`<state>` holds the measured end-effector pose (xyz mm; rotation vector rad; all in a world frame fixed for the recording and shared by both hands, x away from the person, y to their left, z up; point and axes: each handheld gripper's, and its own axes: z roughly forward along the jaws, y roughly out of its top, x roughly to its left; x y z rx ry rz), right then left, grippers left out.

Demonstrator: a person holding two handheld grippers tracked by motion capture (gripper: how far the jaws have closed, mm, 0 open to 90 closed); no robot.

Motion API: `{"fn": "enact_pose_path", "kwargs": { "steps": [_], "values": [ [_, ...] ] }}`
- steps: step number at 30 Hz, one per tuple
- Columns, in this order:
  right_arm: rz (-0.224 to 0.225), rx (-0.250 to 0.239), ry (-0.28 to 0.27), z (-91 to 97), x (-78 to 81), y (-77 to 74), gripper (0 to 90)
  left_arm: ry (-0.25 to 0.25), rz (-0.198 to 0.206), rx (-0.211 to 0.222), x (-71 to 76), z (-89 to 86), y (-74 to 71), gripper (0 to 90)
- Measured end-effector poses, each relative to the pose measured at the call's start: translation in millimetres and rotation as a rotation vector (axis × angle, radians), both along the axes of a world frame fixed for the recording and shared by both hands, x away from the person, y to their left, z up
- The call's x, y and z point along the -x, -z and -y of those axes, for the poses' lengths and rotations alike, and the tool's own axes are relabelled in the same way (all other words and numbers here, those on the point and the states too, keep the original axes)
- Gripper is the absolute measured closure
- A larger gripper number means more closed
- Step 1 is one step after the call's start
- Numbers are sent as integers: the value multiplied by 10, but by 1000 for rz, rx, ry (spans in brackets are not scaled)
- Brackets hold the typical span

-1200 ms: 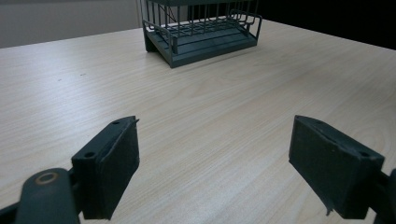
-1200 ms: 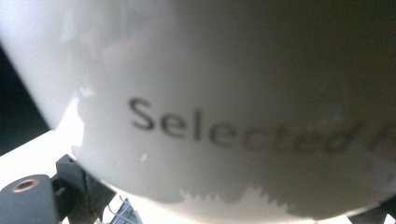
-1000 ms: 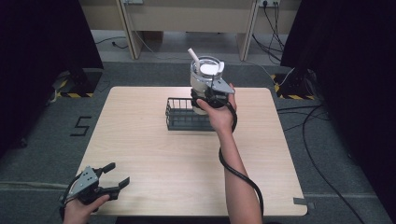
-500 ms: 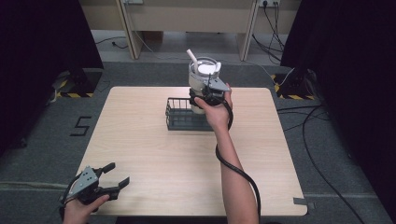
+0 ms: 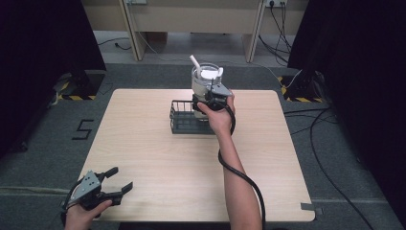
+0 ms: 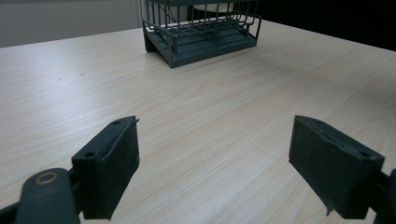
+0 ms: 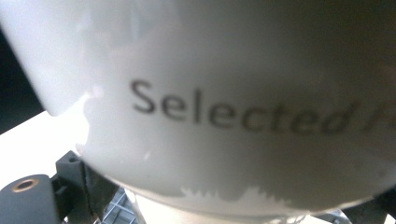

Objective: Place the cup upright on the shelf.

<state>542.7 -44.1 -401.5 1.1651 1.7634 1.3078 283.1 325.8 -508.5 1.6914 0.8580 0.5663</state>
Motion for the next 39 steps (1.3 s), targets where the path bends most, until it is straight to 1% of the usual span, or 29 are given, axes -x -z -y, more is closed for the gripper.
{"fn": "enact_pose_path", "kwargs": {
  "steps": [15,19,20,21,27,30,31,32,33,34,35,37,39],
  "values": [
    [-21,4,-1,-69,-51,144,102,2,2,-3,3,-4,-3,156],
    [-29,9,1,-82,-60,184,102,3,1,-4,4,-4,-3,156],
    [-32,17,-1,-91,-64,221,101,3,1,-3,5,-3,-3,156],
    [-20,16,-1,-96,-60,229,101,3,1,-3,5,-3,-3,156],
    [-12,21,6,-110,-59,243,99,4,3,-1,7,0,-4,157],
    [-4,14,2,-110,-53,261,93,6,4,-3,8,2,-5,156],
    [7,9,1,-108,-44,282,86,6,5,-4,10,3,-5,157],
    [7,9,1,-108,-44,282,86,6,5,-4,10,3,-5,157],
    [9,-6,-1,-113,-37,314,66,6,5,-5,10,2,-5,157],
    [9,-6,-1,-113,-37,314,66,5,5,-5,10,2,-5,157],
    [11,-16,6,-121,-37,348,50,6,5,-6,10,2,-5,156],
    [10,-18,18,-120,-38,375,42,5,5,-6,10,1,-5,156],
    [11,-20,16,-117,-39,383,38,5,5,-5,9,0,-4,156]
  ]
}}
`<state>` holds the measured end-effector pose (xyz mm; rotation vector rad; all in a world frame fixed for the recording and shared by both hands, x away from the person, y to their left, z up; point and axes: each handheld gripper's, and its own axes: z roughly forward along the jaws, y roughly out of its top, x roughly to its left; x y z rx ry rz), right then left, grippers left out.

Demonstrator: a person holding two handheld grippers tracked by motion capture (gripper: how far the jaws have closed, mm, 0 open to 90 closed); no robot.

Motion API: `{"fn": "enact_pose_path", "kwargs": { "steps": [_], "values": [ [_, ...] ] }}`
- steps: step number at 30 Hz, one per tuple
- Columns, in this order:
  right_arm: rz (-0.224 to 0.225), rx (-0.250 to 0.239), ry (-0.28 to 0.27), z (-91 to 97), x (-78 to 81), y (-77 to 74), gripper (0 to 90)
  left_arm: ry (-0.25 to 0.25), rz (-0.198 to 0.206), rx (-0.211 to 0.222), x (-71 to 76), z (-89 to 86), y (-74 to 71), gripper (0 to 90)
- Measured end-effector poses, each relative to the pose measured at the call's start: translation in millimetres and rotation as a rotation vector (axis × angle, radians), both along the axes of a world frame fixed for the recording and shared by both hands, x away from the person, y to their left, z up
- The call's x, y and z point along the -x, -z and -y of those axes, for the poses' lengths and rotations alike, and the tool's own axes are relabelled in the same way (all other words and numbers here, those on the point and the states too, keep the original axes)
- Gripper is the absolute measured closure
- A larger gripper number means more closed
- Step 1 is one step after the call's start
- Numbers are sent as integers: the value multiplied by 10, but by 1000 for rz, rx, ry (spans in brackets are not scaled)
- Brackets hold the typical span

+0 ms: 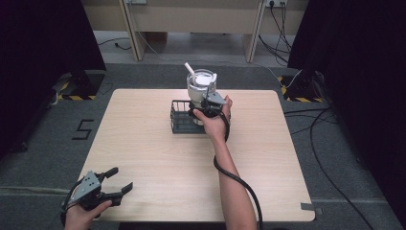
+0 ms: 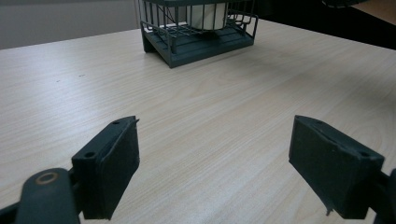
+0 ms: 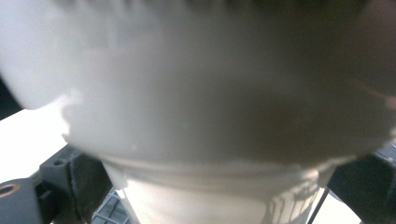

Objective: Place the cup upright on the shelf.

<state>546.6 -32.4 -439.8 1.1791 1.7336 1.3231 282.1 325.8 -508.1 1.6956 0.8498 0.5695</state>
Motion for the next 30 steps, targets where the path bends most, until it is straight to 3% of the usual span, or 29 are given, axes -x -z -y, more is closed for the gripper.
{"fn": "enact_pose_path", "kwargs": {
  "steps": [8,19,30],
  "values": [
    [21,15,2,21,67,-43,13,-1,-1,-6,-1,0,0,154],
    [16,-3,24,73,203,-55,10,-5,-1,-5,-1,0,-1,150],
    [2,13,31,151,311,-88,33,-6,0,-6,-2,1,-2,149]
  ]
}}
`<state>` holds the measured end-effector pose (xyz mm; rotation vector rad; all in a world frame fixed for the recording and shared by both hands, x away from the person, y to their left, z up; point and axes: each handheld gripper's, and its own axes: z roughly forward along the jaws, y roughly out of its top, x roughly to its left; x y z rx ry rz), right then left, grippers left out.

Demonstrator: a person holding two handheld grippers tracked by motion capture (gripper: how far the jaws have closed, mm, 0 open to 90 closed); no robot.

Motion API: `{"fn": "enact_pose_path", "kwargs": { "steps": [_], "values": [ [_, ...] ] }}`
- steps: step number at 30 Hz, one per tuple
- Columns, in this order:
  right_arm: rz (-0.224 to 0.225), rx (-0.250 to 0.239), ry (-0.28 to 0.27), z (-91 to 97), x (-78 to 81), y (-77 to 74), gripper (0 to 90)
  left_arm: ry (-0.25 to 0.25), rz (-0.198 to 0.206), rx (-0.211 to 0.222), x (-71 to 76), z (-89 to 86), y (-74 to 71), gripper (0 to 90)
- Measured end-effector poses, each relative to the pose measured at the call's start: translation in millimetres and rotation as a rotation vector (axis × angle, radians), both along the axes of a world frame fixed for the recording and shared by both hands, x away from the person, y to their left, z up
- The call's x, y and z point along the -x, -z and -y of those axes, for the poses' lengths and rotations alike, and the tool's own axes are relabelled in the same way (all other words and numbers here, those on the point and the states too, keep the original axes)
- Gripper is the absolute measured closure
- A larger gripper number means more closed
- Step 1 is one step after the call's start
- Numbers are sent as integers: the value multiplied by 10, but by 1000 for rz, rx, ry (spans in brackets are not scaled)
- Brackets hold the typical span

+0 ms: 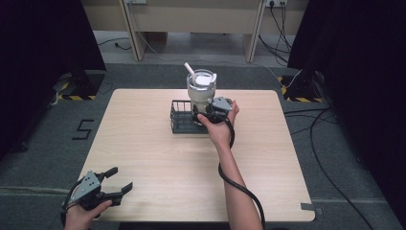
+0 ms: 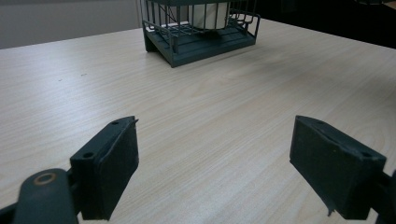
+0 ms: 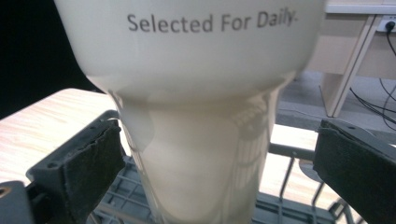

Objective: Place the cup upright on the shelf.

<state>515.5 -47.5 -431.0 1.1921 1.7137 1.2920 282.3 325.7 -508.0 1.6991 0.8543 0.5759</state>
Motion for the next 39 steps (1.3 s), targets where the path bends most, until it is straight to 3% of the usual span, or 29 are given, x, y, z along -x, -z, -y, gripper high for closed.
{"fn": "enact_pose_path", "kwargs": {
  "steps": [19,25,39],
  "values": [
    [-17,-28,-18,129,245,-122,55,-1,1,-1,1,2,-1,149],
    [-36,-11,-16,193,332,-147,64,-1,1,-3,1,3,-1,149],
    [-28,-26,-12,387,528,-168,81,-2,-2,-3,2,7,0,149]
  ]
}}
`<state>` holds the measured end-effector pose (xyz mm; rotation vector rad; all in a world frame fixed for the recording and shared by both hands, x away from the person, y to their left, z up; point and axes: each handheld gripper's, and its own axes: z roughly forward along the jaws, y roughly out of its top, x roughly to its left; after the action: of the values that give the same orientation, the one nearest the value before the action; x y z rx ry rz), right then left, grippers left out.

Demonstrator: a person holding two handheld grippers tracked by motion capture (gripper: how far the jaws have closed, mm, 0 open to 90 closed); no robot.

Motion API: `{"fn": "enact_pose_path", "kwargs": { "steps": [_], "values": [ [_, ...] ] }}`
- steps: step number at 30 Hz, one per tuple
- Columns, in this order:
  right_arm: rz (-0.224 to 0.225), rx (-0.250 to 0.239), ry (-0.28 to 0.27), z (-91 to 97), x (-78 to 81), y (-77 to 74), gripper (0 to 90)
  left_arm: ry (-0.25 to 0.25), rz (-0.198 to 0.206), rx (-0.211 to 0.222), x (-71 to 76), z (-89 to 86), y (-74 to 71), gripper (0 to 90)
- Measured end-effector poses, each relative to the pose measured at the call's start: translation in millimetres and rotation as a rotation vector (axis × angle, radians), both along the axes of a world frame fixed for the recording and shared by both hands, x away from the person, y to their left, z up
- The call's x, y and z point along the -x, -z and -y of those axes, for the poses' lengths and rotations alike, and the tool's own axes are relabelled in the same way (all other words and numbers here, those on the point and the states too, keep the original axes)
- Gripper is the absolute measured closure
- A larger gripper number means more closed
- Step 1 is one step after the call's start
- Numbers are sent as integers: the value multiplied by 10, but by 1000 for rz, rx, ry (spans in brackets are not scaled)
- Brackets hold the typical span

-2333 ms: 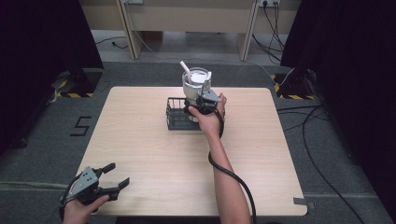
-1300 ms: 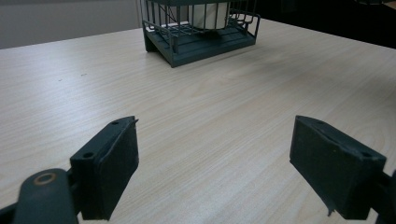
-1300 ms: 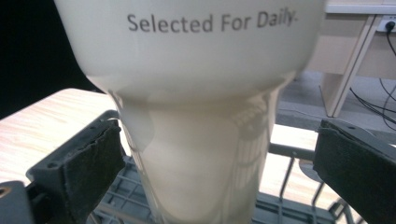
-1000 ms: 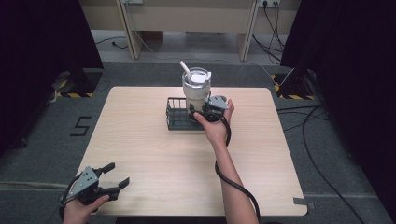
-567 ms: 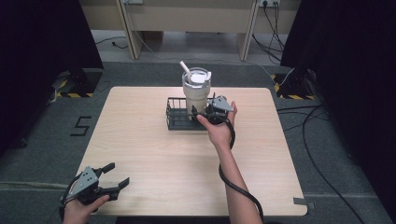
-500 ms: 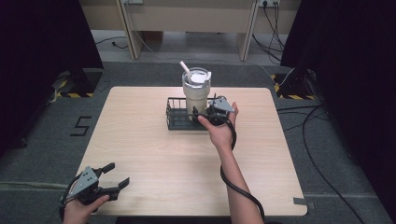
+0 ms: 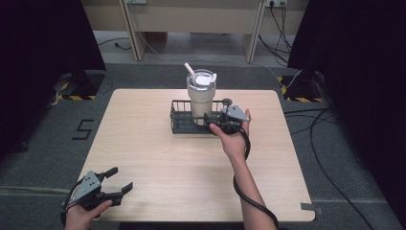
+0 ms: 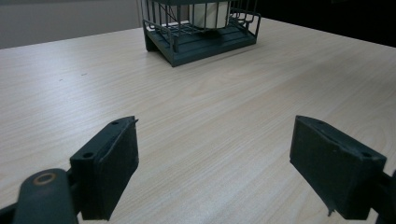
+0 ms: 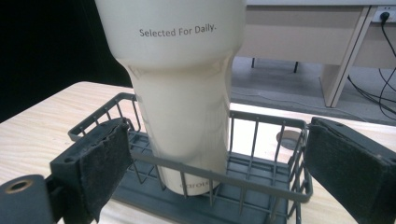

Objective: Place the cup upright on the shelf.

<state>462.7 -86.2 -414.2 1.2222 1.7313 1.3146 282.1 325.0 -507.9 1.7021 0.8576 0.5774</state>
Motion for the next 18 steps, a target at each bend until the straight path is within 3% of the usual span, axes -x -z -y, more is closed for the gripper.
{"fn": "enact_pose_path", "kwargs": {
  "steps": [12,18],
  "values": [
    [-7,3,-1,144,188,21,93,0,-2,-3,-1,-3,1,149],
    [-15,11,5,267,324,101,99,1,-2,-3,-1,0,2,149]
  ]
}}
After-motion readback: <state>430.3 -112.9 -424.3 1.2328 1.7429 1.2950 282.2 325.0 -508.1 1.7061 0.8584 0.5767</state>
